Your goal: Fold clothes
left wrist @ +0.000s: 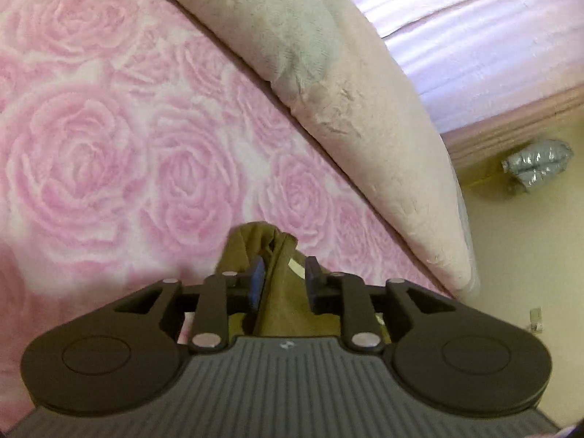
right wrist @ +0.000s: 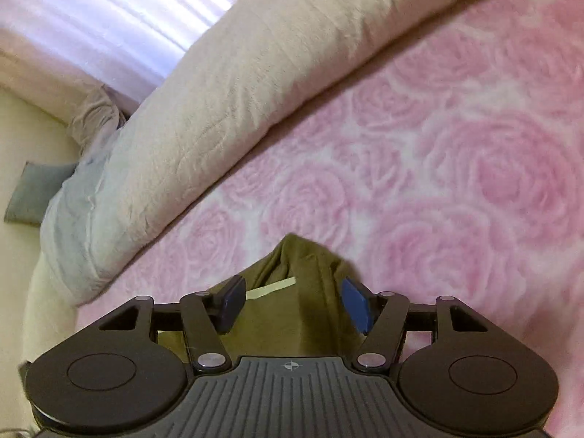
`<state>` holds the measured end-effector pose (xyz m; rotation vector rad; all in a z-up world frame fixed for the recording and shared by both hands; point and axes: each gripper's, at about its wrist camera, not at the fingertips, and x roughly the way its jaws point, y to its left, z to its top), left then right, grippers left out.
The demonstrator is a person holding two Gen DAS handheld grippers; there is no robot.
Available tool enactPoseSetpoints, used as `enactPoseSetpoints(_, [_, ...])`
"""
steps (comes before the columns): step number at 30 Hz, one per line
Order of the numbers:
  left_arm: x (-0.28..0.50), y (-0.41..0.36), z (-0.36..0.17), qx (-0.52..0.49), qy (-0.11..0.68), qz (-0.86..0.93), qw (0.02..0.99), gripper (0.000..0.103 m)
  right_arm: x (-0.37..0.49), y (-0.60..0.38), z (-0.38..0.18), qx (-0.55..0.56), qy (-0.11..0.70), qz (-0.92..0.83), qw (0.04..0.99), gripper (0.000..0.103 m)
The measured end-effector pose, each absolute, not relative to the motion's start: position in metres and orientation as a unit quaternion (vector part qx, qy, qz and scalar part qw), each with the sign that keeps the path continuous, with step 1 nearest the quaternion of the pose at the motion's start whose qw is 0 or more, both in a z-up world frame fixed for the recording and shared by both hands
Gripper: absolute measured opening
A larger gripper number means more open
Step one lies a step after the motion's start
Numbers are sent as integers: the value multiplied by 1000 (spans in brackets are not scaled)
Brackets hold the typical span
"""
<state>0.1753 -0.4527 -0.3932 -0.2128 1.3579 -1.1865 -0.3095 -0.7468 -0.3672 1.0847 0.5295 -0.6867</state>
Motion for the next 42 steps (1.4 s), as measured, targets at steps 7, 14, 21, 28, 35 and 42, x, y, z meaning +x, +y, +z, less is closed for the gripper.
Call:
enactPoseSetpoints(7, [152,-473,-402,-12,564,-552,613,28,-302,-738,-380,440,299,-307,789,62])
enactPoseSetpoints(14, [134,-503,-412,56,516,-578,629,13,-283,-744,-389,403,291,-308,812,27])
enactPoseSetpoints(21, [129,-494,-400,58,474,-608,635,1,-281,-732,-375,333,298,-315,838,4])
enactPoseSetpoints(28, [139,-493,-394,14,449,-596,665,1,-261,-729,-358,259,289,-333,860,2])
enactPoseSetpoints(35, [145,-511,-416,32,456,-575,678,1,-235,-762,-385,275,311,-347,841,3])
enactPoseSetpoints(42, [143,-508,-414,21,450,-541,710,10,-228,-768,-401,275,345,-411,798,63])
